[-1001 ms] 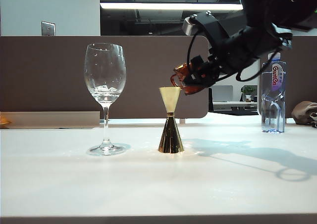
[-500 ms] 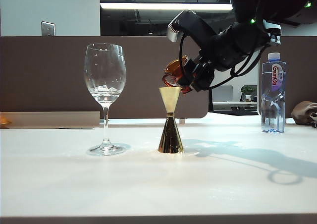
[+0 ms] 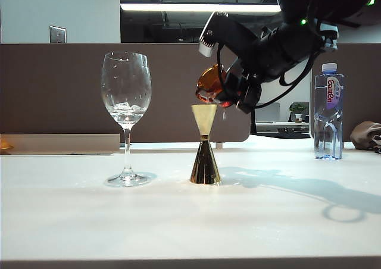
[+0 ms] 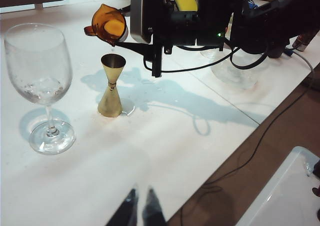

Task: Pick up the small amber measuring cup and pour the water in it into the jigger, then pick up the jigger and pour the water in it into the wine glass.

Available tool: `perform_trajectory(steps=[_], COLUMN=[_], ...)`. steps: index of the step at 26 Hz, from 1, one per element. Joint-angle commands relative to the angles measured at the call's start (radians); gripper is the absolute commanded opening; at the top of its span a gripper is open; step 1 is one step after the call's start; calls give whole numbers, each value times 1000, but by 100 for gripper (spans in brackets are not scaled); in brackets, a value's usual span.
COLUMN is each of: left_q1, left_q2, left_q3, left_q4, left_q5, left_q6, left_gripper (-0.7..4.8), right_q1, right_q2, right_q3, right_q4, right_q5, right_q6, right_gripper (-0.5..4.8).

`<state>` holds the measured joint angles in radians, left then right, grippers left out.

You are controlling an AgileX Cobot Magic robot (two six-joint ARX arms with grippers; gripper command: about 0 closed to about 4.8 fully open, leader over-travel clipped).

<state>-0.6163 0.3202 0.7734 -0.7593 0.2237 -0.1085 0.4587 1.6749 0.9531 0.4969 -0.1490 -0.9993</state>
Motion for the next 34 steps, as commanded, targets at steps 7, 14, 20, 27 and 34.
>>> perform_trajectory(steps=[7, 14, 20, 27, 34], left_q1=[-1, -1, -1, -1, -1], left_q2=[1, 1, 1, 1, 1], left_q3=[6, 6, 6, 6, 6], left_q4=[13, 13, 13, 13, 13], left_q5=[-1, 0, -1, 0, 0], left_q6=[3, 3, 3, 3, 3], left_gripper=[26, 26, 26, 26, 26], right_q1=[1, 21, 39, 39, 39], right_q2=[-66, -86, -86, -86, -86], right_q3=[4, 5, 5, 5, 5], right_q4=[26, 11, 6, 5, 9], right_q5=[0, -5, 18, 20, 16], right_q6=[-84, -160, -232, -314, -445], right_gripper=[-1, -1, -1, -1, -1])
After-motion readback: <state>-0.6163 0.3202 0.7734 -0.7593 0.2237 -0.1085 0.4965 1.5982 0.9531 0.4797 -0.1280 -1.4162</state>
